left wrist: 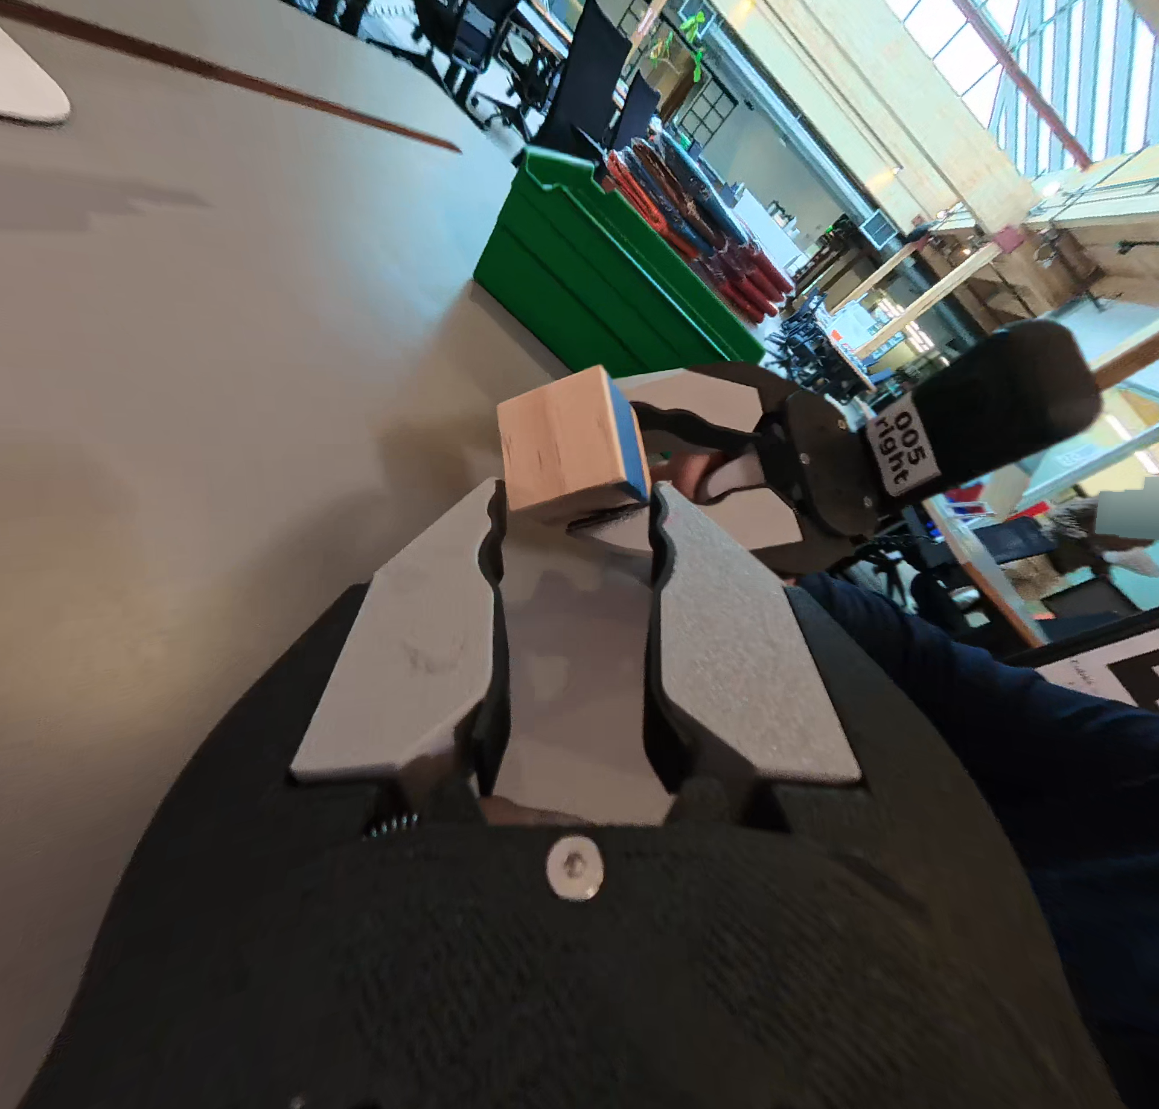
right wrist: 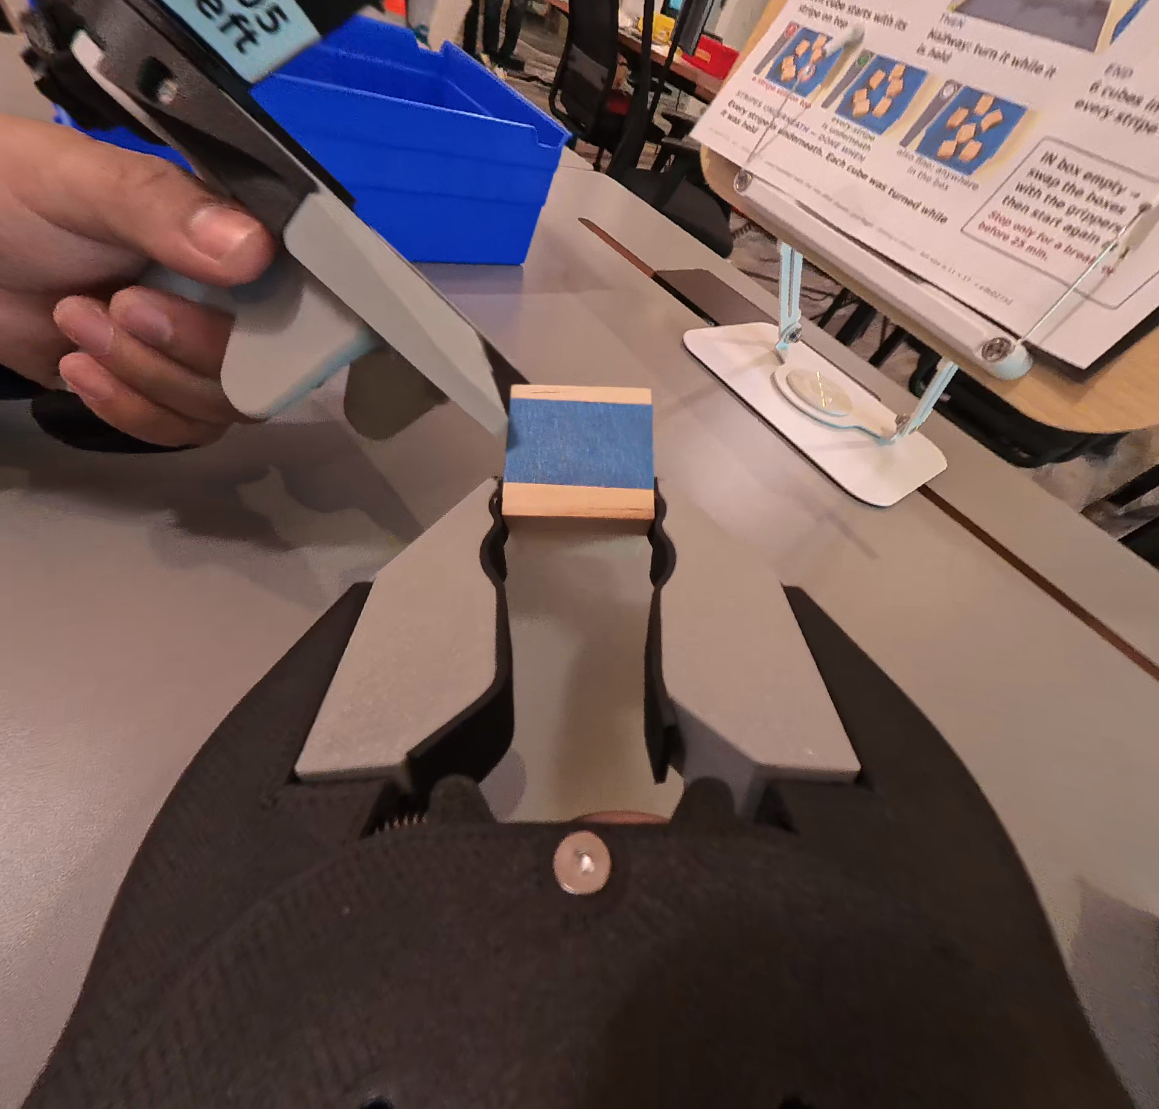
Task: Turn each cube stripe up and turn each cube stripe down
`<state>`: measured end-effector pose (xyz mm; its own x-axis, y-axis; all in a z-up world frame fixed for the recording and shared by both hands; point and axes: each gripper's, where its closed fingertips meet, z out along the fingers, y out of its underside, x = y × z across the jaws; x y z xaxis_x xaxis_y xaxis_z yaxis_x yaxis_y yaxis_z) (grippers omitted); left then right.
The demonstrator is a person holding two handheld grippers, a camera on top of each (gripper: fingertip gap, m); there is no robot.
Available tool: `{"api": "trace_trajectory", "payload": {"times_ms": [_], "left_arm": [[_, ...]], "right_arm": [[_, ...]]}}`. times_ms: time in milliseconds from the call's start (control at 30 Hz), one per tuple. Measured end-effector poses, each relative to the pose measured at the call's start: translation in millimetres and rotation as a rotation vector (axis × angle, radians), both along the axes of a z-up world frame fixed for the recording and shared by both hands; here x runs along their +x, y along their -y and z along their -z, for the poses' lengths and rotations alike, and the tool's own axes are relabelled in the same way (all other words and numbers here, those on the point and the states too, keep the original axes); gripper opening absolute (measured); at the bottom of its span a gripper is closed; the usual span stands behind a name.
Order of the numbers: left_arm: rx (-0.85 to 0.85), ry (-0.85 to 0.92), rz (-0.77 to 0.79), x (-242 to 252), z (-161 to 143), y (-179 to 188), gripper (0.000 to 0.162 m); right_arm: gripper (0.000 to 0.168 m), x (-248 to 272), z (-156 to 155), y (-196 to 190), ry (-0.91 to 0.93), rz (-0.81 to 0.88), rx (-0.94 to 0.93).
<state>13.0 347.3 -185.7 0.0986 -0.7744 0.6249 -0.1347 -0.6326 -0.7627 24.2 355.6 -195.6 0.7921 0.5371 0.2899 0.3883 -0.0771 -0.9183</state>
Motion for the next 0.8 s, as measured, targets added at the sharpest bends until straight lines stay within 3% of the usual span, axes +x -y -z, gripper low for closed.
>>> {"api": "trace_trajectory", "payload": {"times_ms": [300,467,633,700,800], "left_arm": [[0.249,-0.065,-0.15,-17,-8,-26,0.04],[0.41,-0.163,-0.181,-14,2,-26,0.036],[0.403,-0.174,-0.147,-9,6,-19,0.036],[0.419,-0.179,-0.145,-8,6,-16,0.035],[0.432,-0.178,-0.137,-5,5,-12,0.035]], "right_arm": [[0.042,28,-18,0,-0.067,0.082,0.029],[0.042,74,-89,18,-0.125,0.178,0.14],[0.042,192,-167,49,-0.181,0.404,0.193],[0.042,250,-163,54,-0.187,0.511,0.106],[0.042,311,-102,50,-0.224,0.585,-0.166]]}}
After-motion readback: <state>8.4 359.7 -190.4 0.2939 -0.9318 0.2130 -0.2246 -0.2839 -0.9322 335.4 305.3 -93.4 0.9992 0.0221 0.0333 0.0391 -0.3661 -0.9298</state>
